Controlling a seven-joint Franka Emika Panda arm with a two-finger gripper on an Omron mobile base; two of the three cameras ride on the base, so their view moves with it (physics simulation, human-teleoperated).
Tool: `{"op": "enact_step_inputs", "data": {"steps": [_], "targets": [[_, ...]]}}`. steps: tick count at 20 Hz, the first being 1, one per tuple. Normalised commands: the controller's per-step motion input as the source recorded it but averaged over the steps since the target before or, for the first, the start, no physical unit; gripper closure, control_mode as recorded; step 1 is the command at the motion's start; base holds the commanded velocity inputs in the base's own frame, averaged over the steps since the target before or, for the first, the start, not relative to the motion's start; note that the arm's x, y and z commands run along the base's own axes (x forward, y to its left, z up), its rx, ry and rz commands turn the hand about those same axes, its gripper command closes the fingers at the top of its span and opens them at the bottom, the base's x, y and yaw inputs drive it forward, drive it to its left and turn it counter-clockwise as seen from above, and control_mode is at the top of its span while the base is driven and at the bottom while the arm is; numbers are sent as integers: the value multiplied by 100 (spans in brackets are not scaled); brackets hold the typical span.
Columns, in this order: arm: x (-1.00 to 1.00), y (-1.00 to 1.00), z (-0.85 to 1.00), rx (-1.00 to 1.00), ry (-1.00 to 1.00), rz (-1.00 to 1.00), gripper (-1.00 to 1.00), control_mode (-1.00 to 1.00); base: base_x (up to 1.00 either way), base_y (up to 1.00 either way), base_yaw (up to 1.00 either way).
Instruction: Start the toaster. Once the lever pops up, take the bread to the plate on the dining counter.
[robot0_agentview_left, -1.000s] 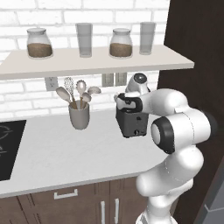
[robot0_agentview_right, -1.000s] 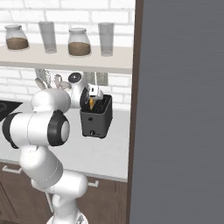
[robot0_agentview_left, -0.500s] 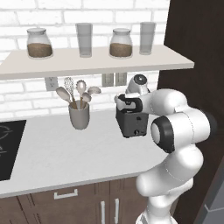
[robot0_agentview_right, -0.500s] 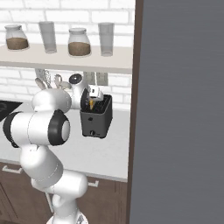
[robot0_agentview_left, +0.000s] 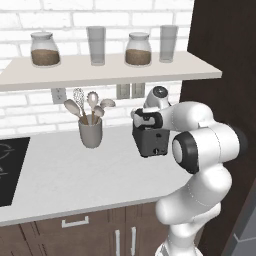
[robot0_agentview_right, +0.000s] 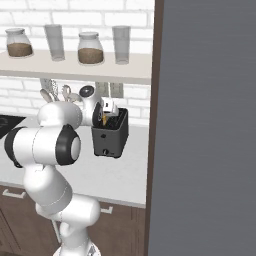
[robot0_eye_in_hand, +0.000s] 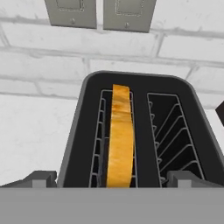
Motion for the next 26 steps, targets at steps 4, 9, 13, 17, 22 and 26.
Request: {"op": "enact_step_inputs", "data": {"steps": [4, 9, 13, 17, 22, 26], "targets": [[1, -3, 0, 0, 0, 0, -100, -100, 0, 0, 0], [3, -2, 0, 0, 0, 0, 100, -100, 0, 0, 0], [8, -4, -2, 0, 0, 0, 100, -100, 0, 0, 0], [7, -8, -4, 0, 0, 0, 100, -100, 0, 0, 0], [2, -4, -2, 0, 0, 0, 100, -100, 0, 0, 0], [0, 0, 0, 0, 0, 0, 100, -100, 0, 0, 0]]}}
